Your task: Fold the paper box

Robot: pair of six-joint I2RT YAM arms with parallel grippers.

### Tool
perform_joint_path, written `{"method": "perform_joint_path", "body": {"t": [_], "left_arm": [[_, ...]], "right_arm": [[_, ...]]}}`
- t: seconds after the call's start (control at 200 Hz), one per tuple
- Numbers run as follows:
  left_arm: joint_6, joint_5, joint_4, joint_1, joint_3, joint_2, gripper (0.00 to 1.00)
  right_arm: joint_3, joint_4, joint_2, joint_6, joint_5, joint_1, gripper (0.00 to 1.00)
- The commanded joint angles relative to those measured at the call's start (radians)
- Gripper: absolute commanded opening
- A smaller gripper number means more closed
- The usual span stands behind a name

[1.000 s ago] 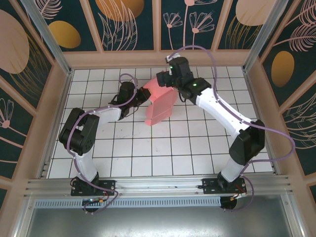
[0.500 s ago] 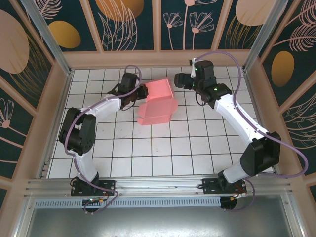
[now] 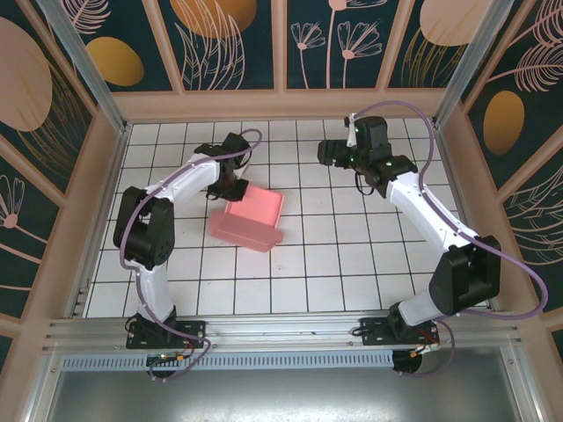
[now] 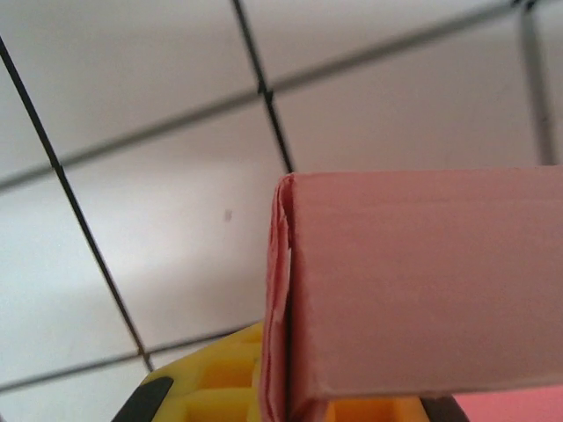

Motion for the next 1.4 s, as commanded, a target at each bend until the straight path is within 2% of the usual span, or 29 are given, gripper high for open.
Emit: {"method": "perform_joint_path", "body": {"t": [0.0,0.13,0.305,0.33,0.42,0.475,0.656,0.736,0.816,0.861,0.891,1.046,1.251,1.326,1.396], "left_arm": [[0.049,-0.011,-0.188,-0.002,0.019,0.033,0.0],[0.063,0.008,-0.221,-0.002,0.029,0.089,0.0],[0.112,0.098,-0.259,-0.002,0.071,0.166,0.0],[0.118,0.103,-0.269,-0.002,0.08,0.177,0.03],[0.129,0.112,-0.279,-0.002,0.099,0.196,0.18],[0.133,0.112,-0.282,-0.002,0.111,0.199,0.36],[0.141,0.149,-0.272,-0.002,0.161,0.166,0.54],[0.135,0.157,-0.229,-0.002,0.181,0.115,0.67],[0.1,0.135,-0.159,-0.002,0.205,0.051,0.85],[0.066,0.09,-0.113,-0.002,0.213,0.016,0.95],[0.045,0.063,-0.078,-0.002,0.21,-0.011,0.97],[-0.019,-0.08,0.099,0.002,0.109,-0.168,0.99],[-0.167,-0.287,0.326,0.027,-0.141,-0.438,0.99],[-0.243,-0.372,0.416,0.038,-0.257,-0.557,0.99],[-0.299,-0.405,0.485,0.049,-0.367,-0.669,0.99]], "right_arm": [[-0.023,0.025,-0.01,-0.019,-0.027,-0.009,0.88],[-0.039,0.034,-0.008,-0.021,-0.034,-0.01,0.88],[-0.062,0.039,-0.008,-0.013,-0.034,-0.01,0.89],[-0.065,0.039,-0.007,-0.012,-0.032,-0.011,0.89],[-0.071,0.043,-0.007,-0.008,-0.029,-0.013,0.89],[-0.067,0.043,-0.004,-0.007,-0.029,-0.012,0.89],[-0.039,0.05,0.025,-0.044,-0.04,-0.014,0.89],[-0.018,0.042,0.052,-0.067,-0.048,-0.014,0.9],[-0.003,0.043,0.072,-0.077,-0.063,-0.014,0.9],[0.001,0.047,0.084,-0.077,-0.078,-0.014,0.9],[0.002,0.053,0.089,-0.076,-0.087,-0.015,0.9],[0.019,0.055,0.126,-0.078,-0.112,-0.014,0.91],[0.009,0.088,0.142,-0.118,-0.193,0.003,0.95],[0.015,0.093,0.17,-0.138,-0.175,0.035,0.95],[0.04,0.076,0.214,-0.17,-0.12,0.081,0.95]]}}
